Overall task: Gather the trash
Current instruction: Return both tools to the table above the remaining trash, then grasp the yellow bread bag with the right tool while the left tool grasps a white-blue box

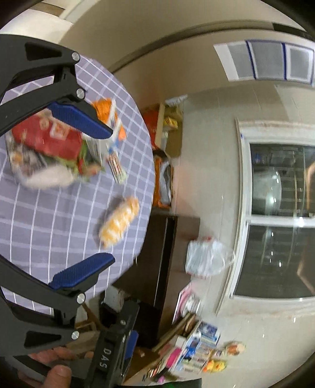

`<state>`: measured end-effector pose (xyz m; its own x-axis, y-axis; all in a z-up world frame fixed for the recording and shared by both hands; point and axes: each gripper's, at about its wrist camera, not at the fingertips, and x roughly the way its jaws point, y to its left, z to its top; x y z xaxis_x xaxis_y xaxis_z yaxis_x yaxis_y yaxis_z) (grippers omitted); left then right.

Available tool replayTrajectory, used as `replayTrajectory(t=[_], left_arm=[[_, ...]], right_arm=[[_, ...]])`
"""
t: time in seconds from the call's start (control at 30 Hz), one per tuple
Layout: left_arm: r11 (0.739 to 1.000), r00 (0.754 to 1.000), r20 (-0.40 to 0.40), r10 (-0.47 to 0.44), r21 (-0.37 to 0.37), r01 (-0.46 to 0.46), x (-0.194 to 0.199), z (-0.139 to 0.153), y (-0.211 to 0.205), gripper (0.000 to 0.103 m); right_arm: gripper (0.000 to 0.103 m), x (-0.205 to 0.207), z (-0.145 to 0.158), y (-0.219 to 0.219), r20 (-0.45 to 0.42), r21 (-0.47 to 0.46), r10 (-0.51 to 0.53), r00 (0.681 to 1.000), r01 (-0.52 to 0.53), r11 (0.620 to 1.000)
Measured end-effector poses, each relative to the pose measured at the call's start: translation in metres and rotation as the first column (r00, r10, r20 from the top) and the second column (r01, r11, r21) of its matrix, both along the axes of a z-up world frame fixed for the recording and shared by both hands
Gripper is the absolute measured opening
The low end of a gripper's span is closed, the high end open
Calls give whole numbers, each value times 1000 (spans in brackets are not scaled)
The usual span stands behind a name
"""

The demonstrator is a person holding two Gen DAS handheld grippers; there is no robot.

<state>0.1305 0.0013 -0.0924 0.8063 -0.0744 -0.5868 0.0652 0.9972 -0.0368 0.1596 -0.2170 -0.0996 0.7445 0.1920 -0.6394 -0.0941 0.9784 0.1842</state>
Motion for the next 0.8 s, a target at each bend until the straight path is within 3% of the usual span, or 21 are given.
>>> replayTrajectory(t=[0.4,0.8], left_arm=[[985,980,-97,174,0,-174,31,-33,75,93],[980,962,-187,199,60,-191,91,-72,83,90]], right_arm=[[97,48,-44,35,-92,-29,74,993,-77,997],[97,111,-94,70,-191,-54,181,965,-194,979]])
